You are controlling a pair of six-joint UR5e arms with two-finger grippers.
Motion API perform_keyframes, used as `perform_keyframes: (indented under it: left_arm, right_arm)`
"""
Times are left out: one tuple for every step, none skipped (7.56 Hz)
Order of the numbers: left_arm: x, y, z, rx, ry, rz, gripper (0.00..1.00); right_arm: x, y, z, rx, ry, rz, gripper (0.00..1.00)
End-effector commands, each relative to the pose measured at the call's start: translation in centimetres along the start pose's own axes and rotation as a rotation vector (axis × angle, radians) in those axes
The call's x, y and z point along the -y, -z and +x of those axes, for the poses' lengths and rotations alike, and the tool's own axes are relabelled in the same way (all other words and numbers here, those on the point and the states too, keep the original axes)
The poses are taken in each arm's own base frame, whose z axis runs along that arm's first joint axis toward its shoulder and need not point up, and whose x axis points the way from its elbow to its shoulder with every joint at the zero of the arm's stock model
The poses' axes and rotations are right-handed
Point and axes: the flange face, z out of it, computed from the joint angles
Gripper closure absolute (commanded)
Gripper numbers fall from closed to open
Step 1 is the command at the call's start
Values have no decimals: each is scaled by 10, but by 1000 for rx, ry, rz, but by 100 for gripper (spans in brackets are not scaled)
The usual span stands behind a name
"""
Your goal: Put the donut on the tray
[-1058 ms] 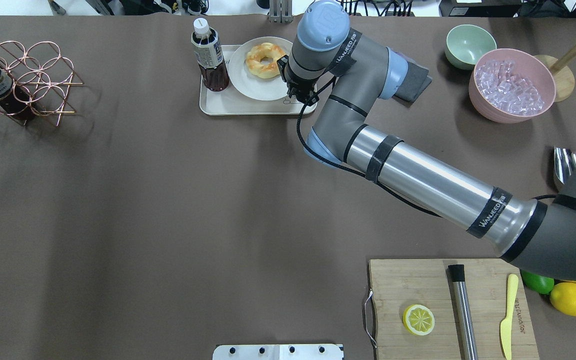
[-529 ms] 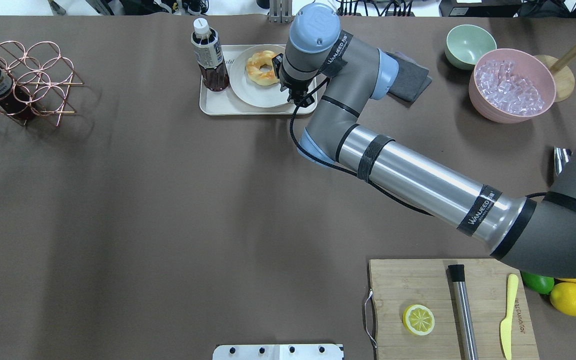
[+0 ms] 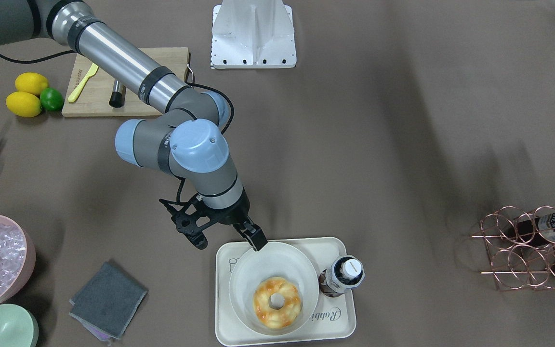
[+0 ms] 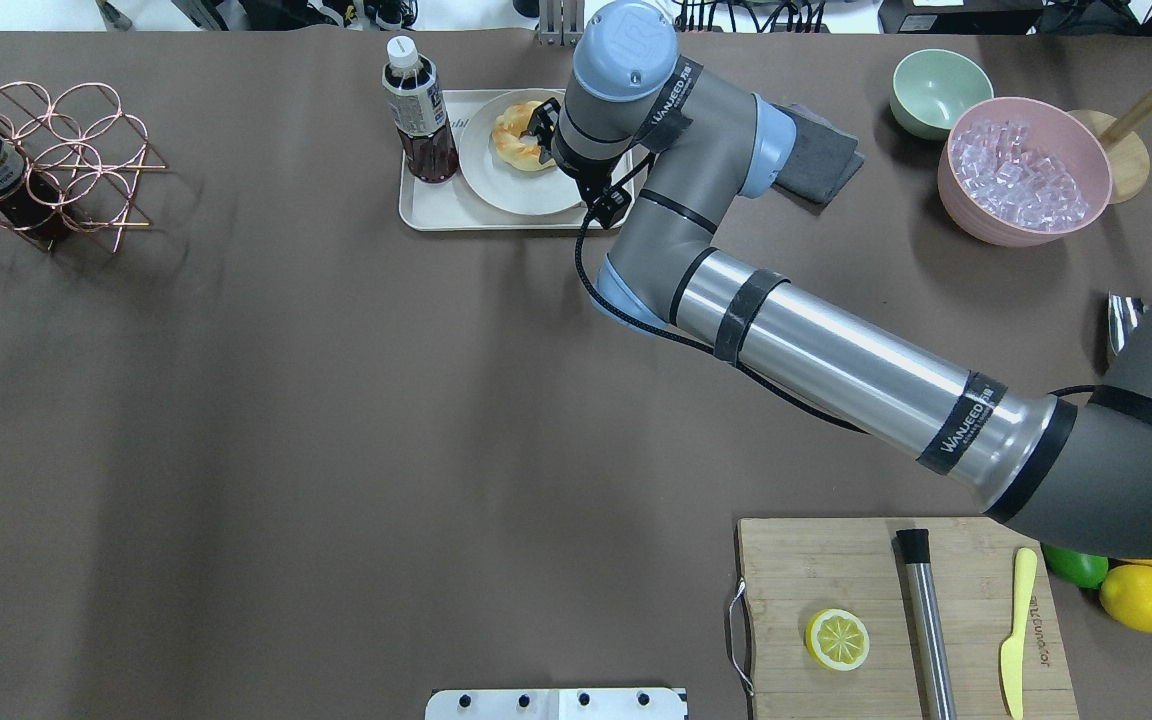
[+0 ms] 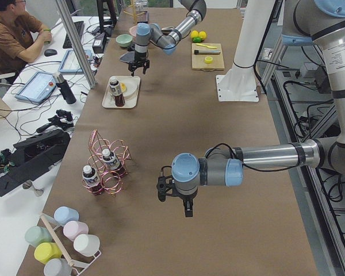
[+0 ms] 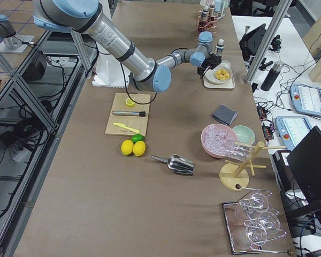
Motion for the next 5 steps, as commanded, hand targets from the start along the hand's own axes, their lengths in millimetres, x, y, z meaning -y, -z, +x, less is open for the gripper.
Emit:
perform_keyframes:
  left_arm:
    - [0,0,0,0,-3,2,2]
    - [0,0,0,0,-4,3,2]
    - [0,0,0,0,-4,3,2]
    - [-1,-1,-1,0,-2,1,2]
    - [-1,-2,-1,0,-1,-2,2]
  right_arm:
    - [37,50,73,-65,101,-74,0]
    - [77,75,115,-71,153,-100,0]
    - [118,99,162,-72,205,-115,0]
    - [164,128,223,-79,259,-131,0]
    - [206,158,289,-90,355,-129,0]
